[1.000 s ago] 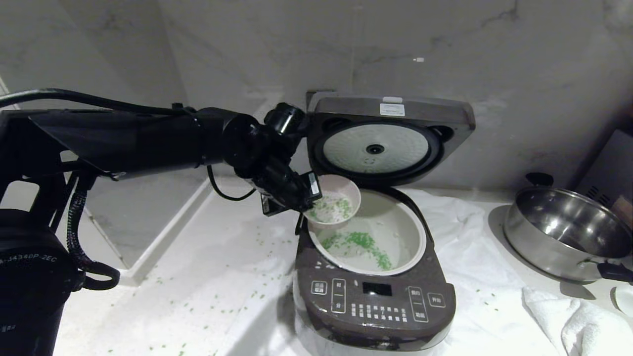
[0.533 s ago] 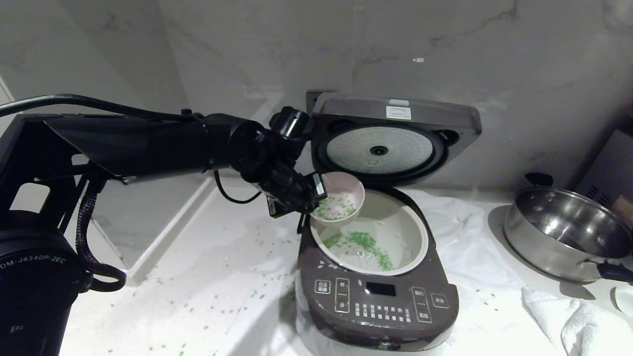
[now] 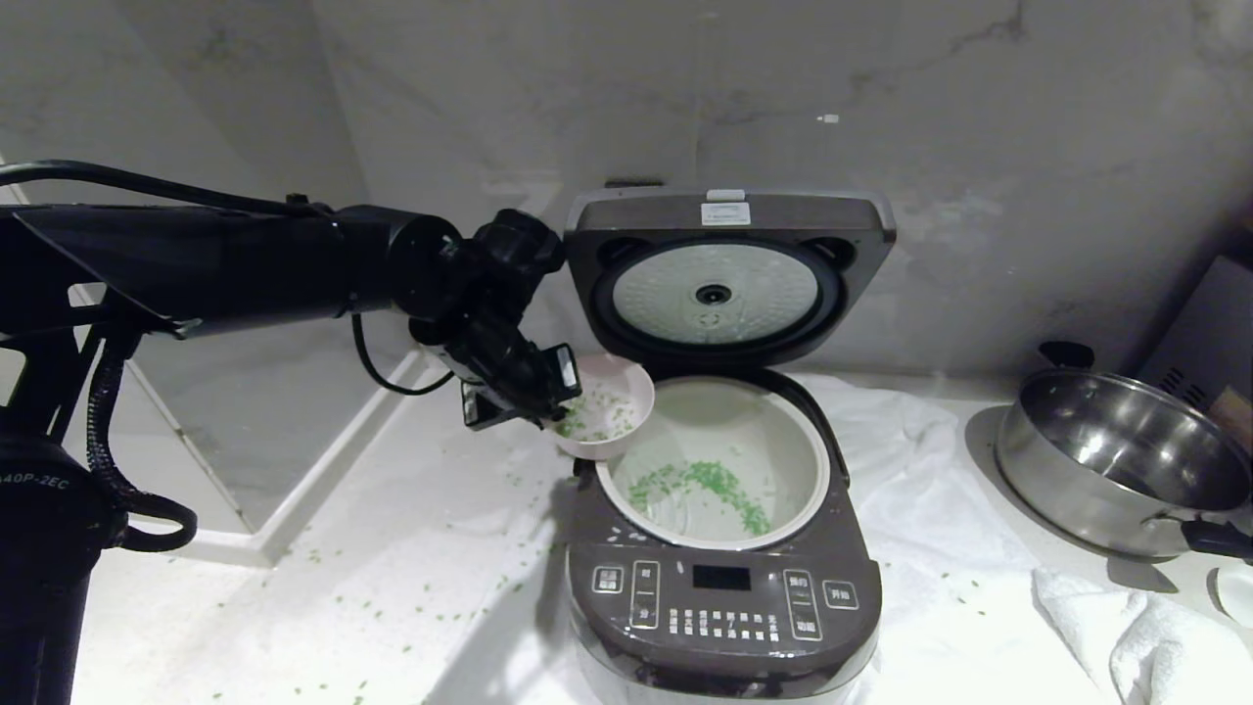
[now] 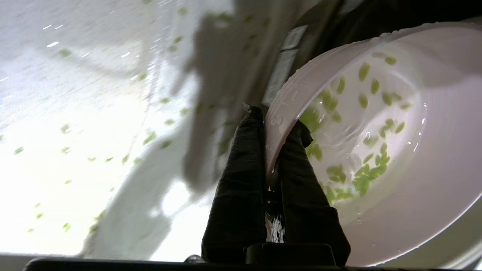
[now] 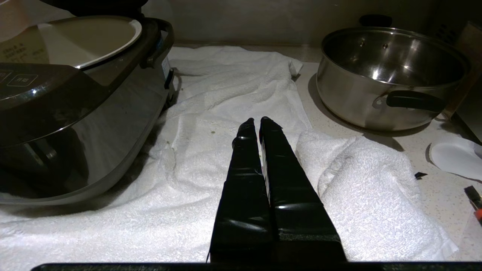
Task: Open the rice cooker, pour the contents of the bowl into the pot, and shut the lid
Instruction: Pour the water from the bowl into the rice cooker
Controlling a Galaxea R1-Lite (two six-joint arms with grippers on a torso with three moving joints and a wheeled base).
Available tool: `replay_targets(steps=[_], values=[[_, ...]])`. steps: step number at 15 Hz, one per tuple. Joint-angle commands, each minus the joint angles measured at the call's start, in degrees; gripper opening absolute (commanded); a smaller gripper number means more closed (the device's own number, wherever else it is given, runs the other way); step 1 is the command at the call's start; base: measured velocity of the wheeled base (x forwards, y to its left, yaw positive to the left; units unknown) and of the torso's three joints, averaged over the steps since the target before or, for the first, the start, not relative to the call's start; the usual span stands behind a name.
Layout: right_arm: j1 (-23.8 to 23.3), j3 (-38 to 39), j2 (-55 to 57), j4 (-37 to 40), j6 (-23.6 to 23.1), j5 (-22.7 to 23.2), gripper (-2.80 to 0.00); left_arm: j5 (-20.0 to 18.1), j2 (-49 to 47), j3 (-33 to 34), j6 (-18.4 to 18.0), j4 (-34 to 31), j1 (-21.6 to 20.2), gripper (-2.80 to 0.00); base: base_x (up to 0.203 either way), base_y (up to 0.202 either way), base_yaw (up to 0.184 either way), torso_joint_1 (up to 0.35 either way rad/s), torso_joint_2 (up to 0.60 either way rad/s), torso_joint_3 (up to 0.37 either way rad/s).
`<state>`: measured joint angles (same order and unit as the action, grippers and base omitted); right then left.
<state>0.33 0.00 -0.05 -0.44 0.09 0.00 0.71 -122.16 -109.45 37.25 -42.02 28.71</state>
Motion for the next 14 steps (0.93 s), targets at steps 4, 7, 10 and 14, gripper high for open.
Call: replay_targets(steps=[4,7,10,14], values=[[0.0,0.1,0.0,-0.1,-0.6,0.2,-2.8,0.0,0.9,-0.1,-0.3,-2.3,-0.3,-2.8,0.0,0.0,0.0,0.0,0.0,0.0],[0.0,-5.5,2.3,0.2,-2.3,5.0,-2.8,0.0,0.8,0.3,-0.3,-2.3,-0.3,-2.8,0.0,0.0,0.0,0.0,0.0,0.0],[1.4,-23.2,18.4,0.4,5.3,8.9,-2.8,0.0,1.3,0.0,-0.3,-3.6,-0.1,-2.8,0.0,0.0,0.0,0.0,0.0,0.0],[6.3,-37.1,45.3,-6.1,10.0,12.7,-2.8,0.1,1.5,-0.1,-0.3,-5.1,0.3,-2.8,0.0,0.0,0.0,0.0,0.0,0.0]])
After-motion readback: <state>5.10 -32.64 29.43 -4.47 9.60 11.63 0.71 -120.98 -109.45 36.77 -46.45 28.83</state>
